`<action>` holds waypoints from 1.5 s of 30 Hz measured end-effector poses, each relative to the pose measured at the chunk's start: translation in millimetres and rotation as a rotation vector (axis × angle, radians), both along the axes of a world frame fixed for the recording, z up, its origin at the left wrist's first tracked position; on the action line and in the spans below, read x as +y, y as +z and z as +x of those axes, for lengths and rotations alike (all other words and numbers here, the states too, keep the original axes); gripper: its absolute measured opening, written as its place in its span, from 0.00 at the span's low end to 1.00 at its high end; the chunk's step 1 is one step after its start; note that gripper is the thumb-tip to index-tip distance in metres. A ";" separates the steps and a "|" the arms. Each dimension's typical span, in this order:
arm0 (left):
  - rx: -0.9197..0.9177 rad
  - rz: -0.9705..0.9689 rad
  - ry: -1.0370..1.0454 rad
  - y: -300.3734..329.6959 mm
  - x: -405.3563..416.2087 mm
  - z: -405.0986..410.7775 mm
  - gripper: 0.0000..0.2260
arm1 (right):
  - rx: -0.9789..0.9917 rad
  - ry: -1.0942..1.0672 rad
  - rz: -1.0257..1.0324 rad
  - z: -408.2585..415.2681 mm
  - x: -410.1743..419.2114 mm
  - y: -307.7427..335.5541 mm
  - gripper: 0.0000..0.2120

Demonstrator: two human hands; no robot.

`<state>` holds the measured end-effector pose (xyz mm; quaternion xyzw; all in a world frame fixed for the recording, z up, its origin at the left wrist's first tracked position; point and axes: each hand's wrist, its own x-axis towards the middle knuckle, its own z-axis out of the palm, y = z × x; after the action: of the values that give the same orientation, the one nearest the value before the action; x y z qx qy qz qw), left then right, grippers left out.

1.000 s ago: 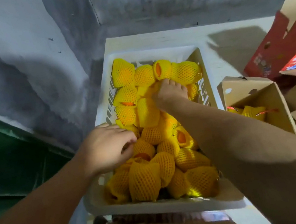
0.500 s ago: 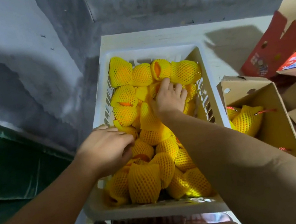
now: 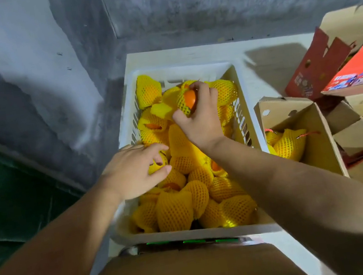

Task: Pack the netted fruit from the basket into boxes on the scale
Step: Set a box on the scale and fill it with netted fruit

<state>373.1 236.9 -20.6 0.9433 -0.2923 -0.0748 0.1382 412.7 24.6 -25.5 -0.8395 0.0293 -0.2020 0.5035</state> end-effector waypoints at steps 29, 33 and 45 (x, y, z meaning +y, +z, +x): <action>0.021 -1.235 0.551 115.4 42.9 -341.9 0.07 | 0.146 0.033 0.076 -406.8 114.6 138.9 0.35; 0.016 -1.321 0.409 117.6 36.0 -370.9 0.07 | 0.226 -0.149 0.479 -424.3 136.3 133.2 0.24; 0.246 -1.357 0.546 105.0 31.9 -392.7 0.12 | 0.271 0.337 1.154 -451.4 134.2 138.6 0.23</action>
<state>-19.6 268.8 84.4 0.6744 -0.0119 0.0544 0.7363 -38.7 158.8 113.1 -0.4430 0.0644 0.0373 0.8934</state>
